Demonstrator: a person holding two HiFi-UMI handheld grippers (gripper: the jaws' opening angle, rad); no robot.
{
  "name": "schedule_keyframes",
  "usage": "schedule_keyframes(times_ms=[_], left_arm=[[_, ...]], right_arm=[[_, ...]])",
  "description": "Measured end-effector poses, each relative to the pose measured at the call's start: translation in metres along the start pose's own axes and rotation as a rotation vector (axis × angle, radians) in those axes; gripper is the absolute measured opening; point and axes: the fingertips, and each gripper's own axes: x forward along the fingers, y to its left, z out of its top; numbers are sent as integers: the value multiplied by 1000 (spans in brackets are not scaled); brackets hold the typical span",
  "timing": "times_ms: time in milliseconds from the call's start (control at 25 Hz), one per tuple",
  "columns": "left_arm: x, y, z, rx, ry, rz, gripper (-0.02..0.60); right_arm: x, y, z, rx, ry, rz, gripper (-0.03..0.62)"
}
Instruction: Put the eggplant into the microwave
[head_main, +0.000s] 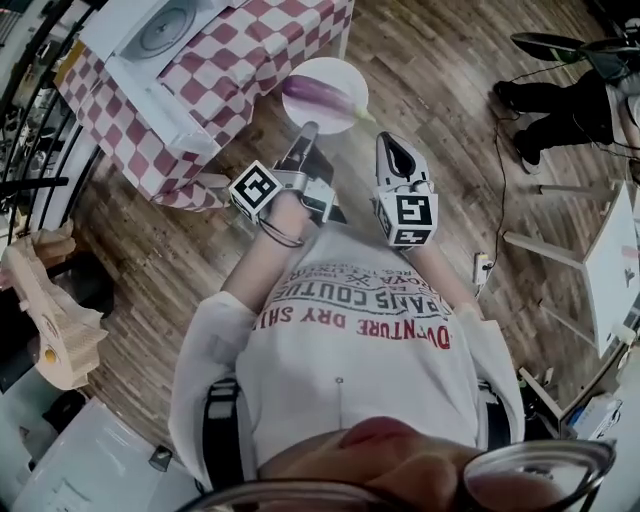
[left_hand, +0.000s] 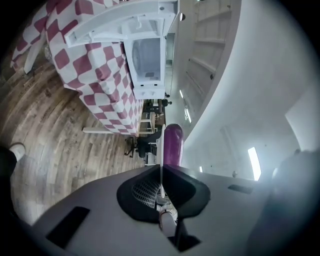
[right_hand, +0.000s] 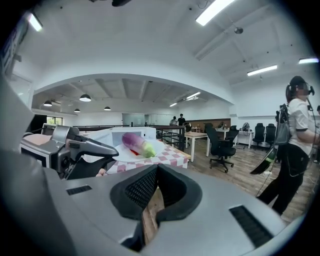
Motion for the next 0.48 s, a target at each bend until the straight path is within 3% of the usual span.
schedule_keyframes(times_ms=[160,480], left_arm=[[32,-1,29,16,-18,2,35],[63,-9,82,6,-119,-19,34]], right_arm=[[54,-4,16,27,-10,56,21],[124,3,30,-25,-14,156,21]])
